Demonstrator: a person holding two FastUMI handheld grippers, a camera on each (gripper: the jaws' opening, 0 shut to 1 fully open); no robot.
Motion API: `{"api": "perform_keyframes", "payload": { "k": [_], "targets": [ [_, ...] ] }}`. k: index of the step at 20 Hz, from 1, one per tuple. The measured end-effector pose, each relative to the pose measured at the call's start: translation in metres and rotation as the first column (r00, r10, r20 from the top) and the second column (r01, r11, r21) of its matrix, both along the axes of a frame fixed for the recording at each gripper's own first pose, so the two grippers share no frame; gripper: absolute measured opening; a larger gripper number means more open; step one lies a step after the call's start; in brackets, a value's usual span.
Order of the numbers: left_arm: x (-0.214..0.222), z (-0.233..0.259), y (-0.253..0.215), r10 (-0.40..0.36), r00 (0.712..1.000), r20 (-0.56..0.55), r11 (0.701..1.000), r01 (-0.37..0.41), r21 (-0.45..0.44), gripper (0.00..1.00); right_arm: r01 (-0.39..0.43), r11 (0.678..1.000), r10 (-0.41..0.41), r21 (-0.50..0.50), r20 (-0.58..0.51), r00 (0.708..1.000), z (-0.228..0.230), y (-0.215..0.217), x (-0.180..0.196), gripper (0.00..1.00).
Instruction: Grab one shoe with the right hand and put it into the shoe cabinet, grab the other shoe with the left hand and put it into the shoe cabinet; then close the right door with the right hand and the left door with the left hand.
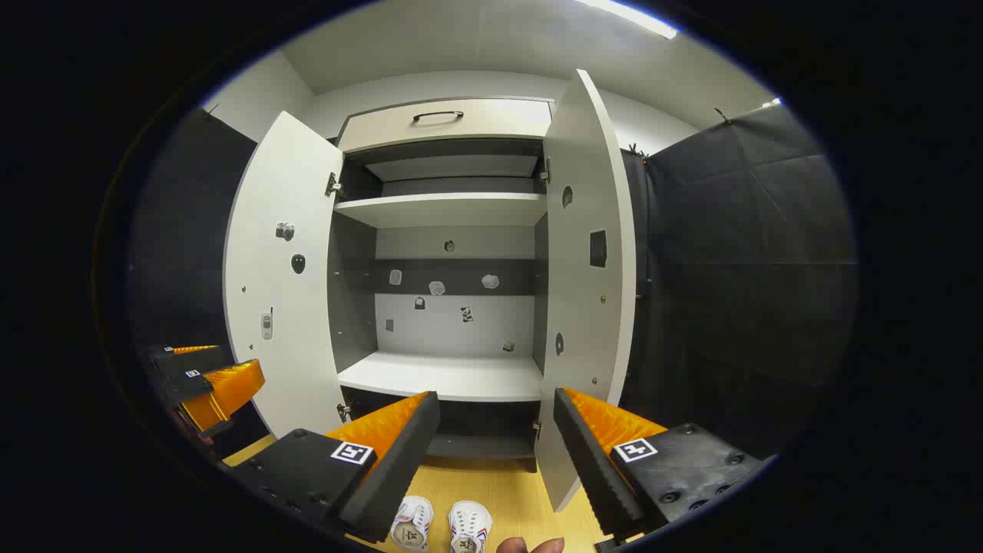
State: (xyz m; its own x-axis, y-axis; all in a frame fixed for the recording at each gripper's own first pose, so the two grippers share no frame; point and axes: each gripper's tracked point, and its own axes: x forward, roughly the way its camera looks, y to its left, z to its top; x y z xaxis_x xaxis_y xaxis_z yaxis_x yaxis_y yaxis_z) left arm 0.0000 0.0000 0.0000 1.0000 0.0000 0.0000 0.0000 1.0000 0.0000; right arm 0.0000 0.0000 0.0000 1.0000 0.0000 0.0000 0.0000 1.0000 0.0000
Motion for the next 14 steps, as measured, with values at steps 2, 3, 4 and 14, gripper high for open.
{"api": "perform_keyframes", "payload": {
  "k": [2, 3, 4, 14],
  "targets": [
    [0.0002, 0.0006, 0.0019, 0.003, 1.000, 0.000, 1.000, -0.003, -0.001, 0.97, -0.009, 1.000, 0.009, 0.006, 0.000, 1.000, 0.0004, 0.0024, 0.0006, 0.98],
    [0.0011, 0.0002, 0.0025, 0.004, 1.000, 0.000, 1.000, -0.004, -0.002, 0.97, -0.011, 1.000, 0.011, 0.006, -0.002, 1.000, 0.0000, 0.0029, 0.0013, 0.98],
    [0.0012, 0.0006, 0.0029, 0.005, 1.000, 0.000, 1.000, -0.005, -0.002, 0.97, -0.013, 1.000, 0.013, 0.006, -0.005, 1.000, -0.0006, 0.0037, 0.0020, 0.98],
    [0.0051, 0.0019, 0.0050, 0.000, 1.000, 0.001, 1.000, 0.000, 0.008, 0.96, -0.007, 1.000, 0.007, 0.014, -0.012, 1.000, -0.0042, 0.0041, 0.0082, 0.98]
  ]
}}
